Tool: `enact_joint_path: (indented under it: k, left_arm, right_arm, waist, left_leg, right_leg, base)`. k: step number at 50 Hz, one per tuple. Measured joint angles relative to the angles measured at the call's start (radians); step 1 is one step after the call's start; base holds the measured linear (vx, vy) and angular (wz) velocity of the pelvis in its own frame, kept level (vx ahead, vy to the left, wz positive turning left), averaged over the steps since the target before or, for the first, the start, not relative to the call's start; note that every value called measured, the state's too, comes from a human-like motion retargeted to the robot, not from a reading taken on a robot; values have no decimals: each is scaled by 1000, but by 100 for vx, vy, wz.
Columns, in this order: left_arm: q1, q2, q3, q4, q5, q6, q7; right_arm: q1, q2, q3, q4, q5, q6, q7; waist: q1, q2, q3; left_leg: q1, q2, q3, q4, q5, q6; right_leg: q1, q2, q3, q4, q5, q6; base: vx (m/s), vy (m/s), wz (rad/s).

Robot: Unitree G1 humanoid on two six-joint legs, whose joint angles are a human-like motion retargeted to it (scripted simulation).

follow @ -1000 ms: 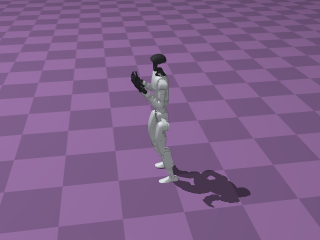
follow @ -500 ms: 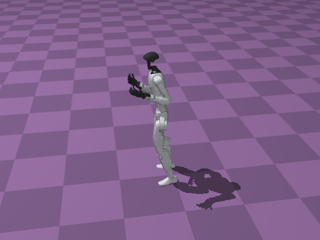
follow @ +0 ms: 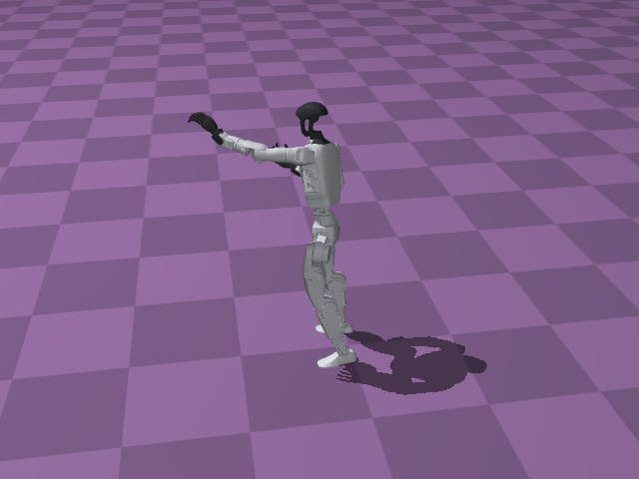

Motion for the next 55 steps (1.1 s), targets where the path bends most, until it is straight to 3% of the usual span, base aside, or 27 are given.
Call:
enact_joint_path:
  k: [3,6,9,12,15,20,25,28,30,32,35,37,38,41,43,47,48,50,53,55]
  left_arm:
    - [311,-69,364,-364,-499,-180,-11]
    - [660,-228,635,-789,-817,-347,-81]
    - [926,-433,808,-1121,-976,-370,-249]
    - [1117,-623,885,-1351,-1086,-335,-373]
    - [1245,-736,882,-1502,-1068,-329,-390]
    - [1448,-745,876,-1657,-1080,-333,-396]
    - [1678,-663,870,-1680,-1044,-279,-430]
    - [1802,-638,872,-1608,-1032,-265,-400]
    - [1861,-635,855,-1565,-1043,-245,-406]
    - [1873,-660,818,-1564,-1106,-281,-376]
    - [1832,-686,814,-1609,-1164,-281,-392]
    - [1829,-711,833,-1646,-1185,-274,-394]
    - [1830,-719,845,-1655,-1182,-258,-393]
    - [1882,-700,847,-1675,-1143,-276,-381]
    - [1922,-659,845,-1669,-1072,-267,-391]
    - [1949,-634,816,-1618,-933,-251,-402]
    - [1936,-642,804,-1607,-892,-241,-394]
    - [1889,-665,768,-1602,-834,-254,-373]
    - [1678,-665,697,-1589,-775,-280,-339]
    - [1492,-632,674,-1569,-725,-288,-338]
  right_arm:
    - [22,17,-46,14,-18,22,1]
    - [60,45,-83,13,-48,33,2]
    - [106,83,-114,8,-52,36,16]
    - [137,101,-108,2,-64,28,3]
    - [119,72,-88,-23,-99,13,-15]
    - [93,31,-157,-97,-84,6,5]
    - [156,84,-142,-137,-74,-15,-18]
    - [128,92,-100,-95,-105,1,-40]
    - [93,61,-97,-59,-155,68,24]
    - [50,121,-26,-33,-113,-9,-91]
    - [-73,153,11,-30,-126,-38,-133]
    - [-181,172,12,-26,-218,-16,-145]
    - [-248,161,-3,-4,-383,58,-141]
    - [-294,203,-27,-16,-482,28,-208]
    - [-265,207,-9,-27,-523,29,-213]
    - [-187,150,31,-42,-554,43,-151]
    - [-169,121,39,-33,-600,83,-117]
    - [-96,127,76,-44,-335,39,-49]
    - [-26,128,67,-23,-285,-20,-69]
    - [32,121,18,-8,-269,-16,-55]
  waist:
    - [27,-12,-32]
    - [55,-34,-62]
    - [117,-83,-59]
    - [210,-143,-3]
    - [281,-179,76]
    - [281,-202,56]
    - [329,-194,0]
    - [355,-213,-28]
    - [370,-235,-42]
    - [391,-237,-18]
    - [444,-206,79]
    - [467,-204,100]
    - [474,-215,88]
    - [478,-275,5]
    - [485,-304,-49]
    - [476,-284,-114]
    - [464,-264,-115]
    - [425,-210,-93]
    - [387,-179,-27]
    - [363,-185,-4]
  left_leg:
    - [-6,5,-21,26,-15,22]
    - [-27,8,-56,61,-24,35]
    - [-41,13,-83,101,-39,42]
    - [-48,26,-99,167,-70,56]
    - [-65,60,-126,260,-121,60]
    - [-112,63,-235,237,-120,39]
    - [-64,35,-285,43,80,34]
    - [-51,7,-308,19,127,20]
    - [-77,-10,-322,84,104,30]
    - [-134,0,-328,265,30,35]
    - [-198,66,-312,561,-84,52]
    - [-228,102,-283,672,-129,98]
    - [-248,109,-269,701,-144,125]
    - [-247,61,-244,605,-145,158]
    - [-193,11,-247,432,-106,136]
    - [-44,-41,-329,52,127,51]
    - [-16,-33,-353,1,167,33]
    - [38,2,-374,-44,145,8]
    - [57,40,-361,4,-41,72]
    - [11,55,-378,105,-137,57]
  right_leg:
    - [16,-2,-24,2,-3,-2]
    - [29,-7,-63,6,-10,4]
    - [38,-9,-84,29,-38,-2]
    - [35,-6,-89,102,-95,-36]
    - [-11,8,-131,294,-189,-87]
    - [-122,2,-254,528,-295,-140]
    - [-39,46,-219,262,-129,-130]
    - [35,31,-204,91,-5,-88]
    - [71,3,-222,39,7,-61]
    - [121,-12,-243,21,-51,-51]
    - [184,4,-246,54,-150,-83]
    - [155,7,-232,138,-189,-99]
    - [122,5,-225,178,-193,-99]
    - [83,-20,-226,148,-101,-60]
    - [87,-27,-220,86,6,-26]
    - [83,23,-166,42,142,-12]
    - [81,45,-157,55,136,-28]
    - [76,91,-165,146,69,-74]
    - [-54,91,-235,549,-128,-101]
    - [-135,53,-299,769,-217,-90]
  base:
    - [9,1,36]
    - [8,1,68]
    - [3,0,55]
    - [-3,0,37]
    - [-5,-1,64]
    - [1,-6,118]
    - [9,-14,76]
    - [9,-16,31]
    - [5,-16,33]
    - [0,-16,32]
    - [-4,-12,1]
    - [-1,-7,-24]
    - [4,-4,-23]
    - [12,0,-10]
    - [15,4,-22]
    - [5,7,-47]
    - [-2,8,-22]
    - [-5,9,10]
    - [-9,8,34]
    - [-7,2,51]
